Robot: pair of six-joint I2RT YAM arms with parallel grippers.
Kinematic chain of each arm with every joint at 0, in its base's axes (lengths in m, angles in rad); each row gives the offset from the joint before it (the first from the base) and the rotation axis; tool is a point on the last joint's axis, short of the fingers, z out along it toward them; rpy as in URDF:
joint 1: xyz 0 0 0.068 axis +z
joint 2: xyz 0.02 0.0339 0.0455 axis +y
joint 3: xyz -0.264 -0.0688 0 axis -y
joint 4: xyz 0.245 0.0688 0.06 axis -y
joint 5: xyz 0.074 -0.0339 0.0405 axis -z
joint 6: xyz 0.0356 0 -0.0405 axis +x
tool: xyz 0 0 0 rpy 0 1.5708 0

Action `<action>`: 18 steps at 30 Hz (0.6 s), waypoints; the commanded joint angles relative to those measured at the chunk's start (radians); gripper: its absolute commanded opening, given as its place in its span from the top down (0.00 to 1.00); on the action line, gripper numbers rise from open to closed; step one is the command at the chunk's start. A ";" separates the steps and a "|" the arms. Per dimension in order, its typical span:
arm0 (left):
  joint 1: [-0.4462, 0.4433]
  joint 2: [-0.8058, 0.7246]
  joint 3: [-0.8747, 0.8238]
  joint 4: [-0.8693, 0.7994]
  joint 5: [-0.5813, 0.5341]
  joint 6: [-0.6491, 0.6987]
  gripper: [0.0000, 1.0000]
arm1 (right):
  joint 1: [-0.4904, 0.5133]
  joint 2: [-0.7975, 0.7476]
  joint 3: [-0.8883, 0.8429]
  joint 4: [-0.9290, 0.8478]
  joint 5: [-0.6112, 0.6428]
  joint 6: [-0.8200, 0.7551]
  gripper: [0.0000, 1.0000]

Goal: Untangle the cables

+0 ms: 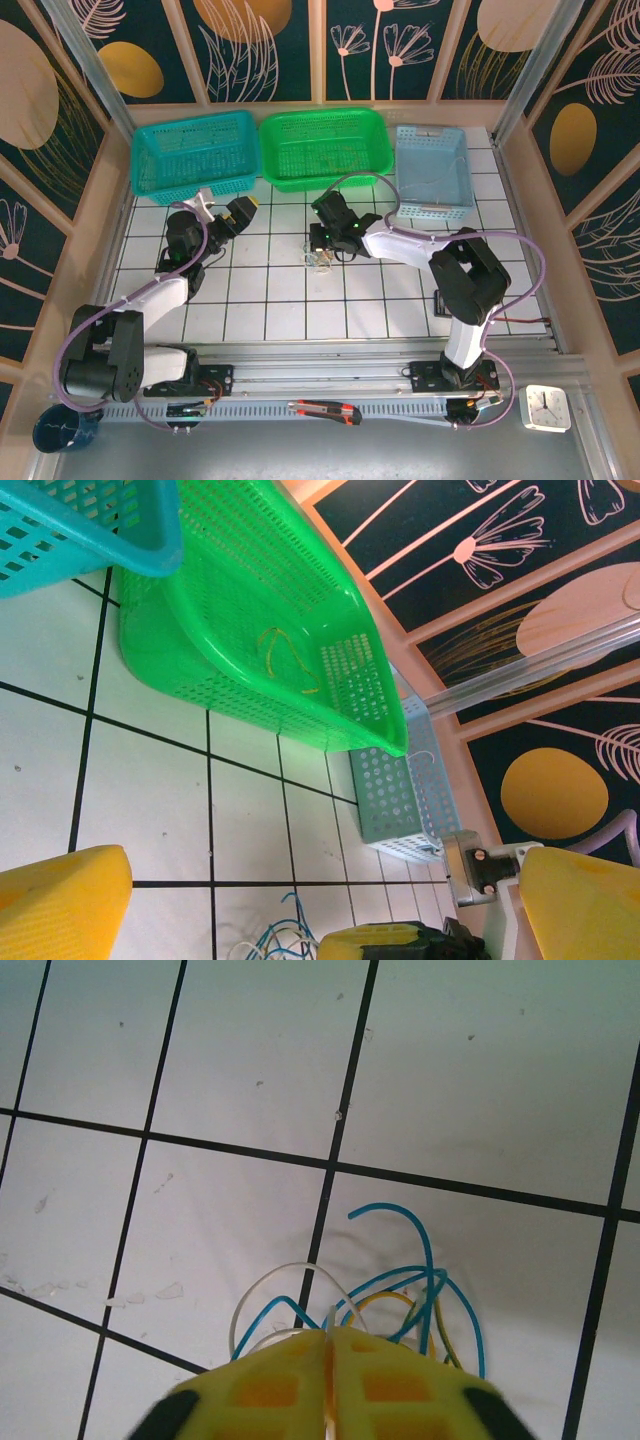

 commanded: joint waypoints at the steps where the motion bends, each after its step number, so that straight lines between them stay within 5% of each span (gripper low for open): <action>1: -0.003 -0.006 -0.001 0.027 0.003 -0.009 0.01 | 0.007 -0.013 0.029 -0.027 0.034 -0.014 1.00; 18: -0.004 0.022 0.040 0.026 0.122 0.022 0.01 | -0.031 -0.318 -0.078 0.141 -0.098 0.025 1.00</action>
